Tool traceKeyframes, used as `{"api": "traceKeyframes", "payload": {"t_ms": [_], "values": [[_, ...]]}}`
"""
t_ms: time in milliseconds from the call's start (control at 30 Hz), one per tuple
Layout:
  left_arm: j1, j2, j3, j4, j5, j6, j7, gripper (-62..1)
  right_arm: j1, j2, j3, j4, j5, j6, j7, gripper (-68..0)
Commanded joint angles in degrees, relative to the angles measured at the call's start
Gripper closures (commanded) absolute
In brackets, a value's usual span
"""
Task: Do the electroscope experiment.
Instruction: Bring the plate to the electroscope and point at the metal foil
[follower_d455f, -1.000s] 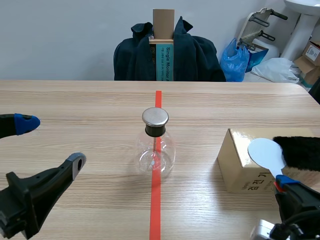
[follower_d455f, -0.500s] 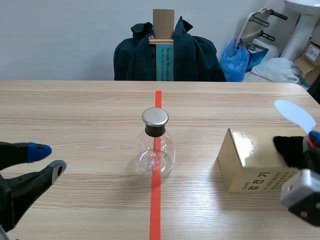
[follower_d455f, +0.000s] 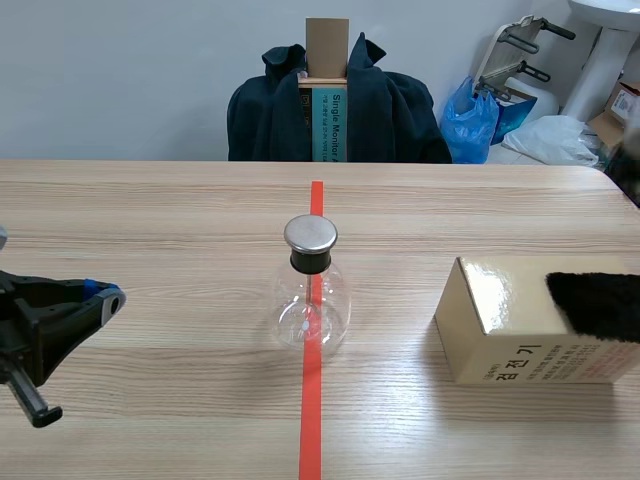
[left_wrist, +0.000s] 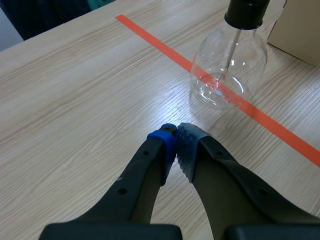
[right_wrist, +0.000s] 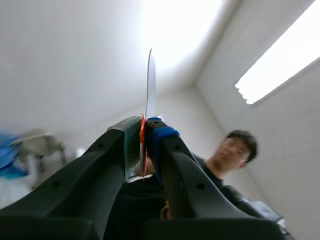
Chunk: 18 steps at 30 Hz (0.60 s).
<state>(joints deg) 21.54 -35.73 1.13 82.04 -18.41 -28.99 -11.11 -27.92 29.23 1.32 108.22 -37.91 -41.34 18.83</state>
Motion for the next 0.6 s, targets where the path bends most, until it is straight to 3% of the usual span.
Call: {"api": "traceKeyframes", "payload": {"t_ms": [0, 233, 400, 567], "values": [[-1.7, 0.3, 1.3, -0.7, -0.6, -0.9, -2.3, -2.8, 1.5, 0.8, 2.0, 3.0, 1.7, -3.5, 0.0, -0.8], [-10.9, 2.5, 9.4, -11.0, 0.7, -1.2, -6.0, -3.0, 6.2, 0.8, 5.9, 9.7, 8.9, -3.5, 0.0, -0.8], [-16.0, 6.0, 13.7, -17.4, 5.8, -1.2, -10.0, -3.2, 8.7, 0.7, 5.9, 10.0, 9.7, -3.5, 0.0, -0.8], [-19.4, 9.4, 17.0, -22.3, 8.9, -1.2, -13.1, -3.2, 8.7, 0.8, 5.9, 10.0, 10.1, 0.3, -0.1, -0.8]]}}
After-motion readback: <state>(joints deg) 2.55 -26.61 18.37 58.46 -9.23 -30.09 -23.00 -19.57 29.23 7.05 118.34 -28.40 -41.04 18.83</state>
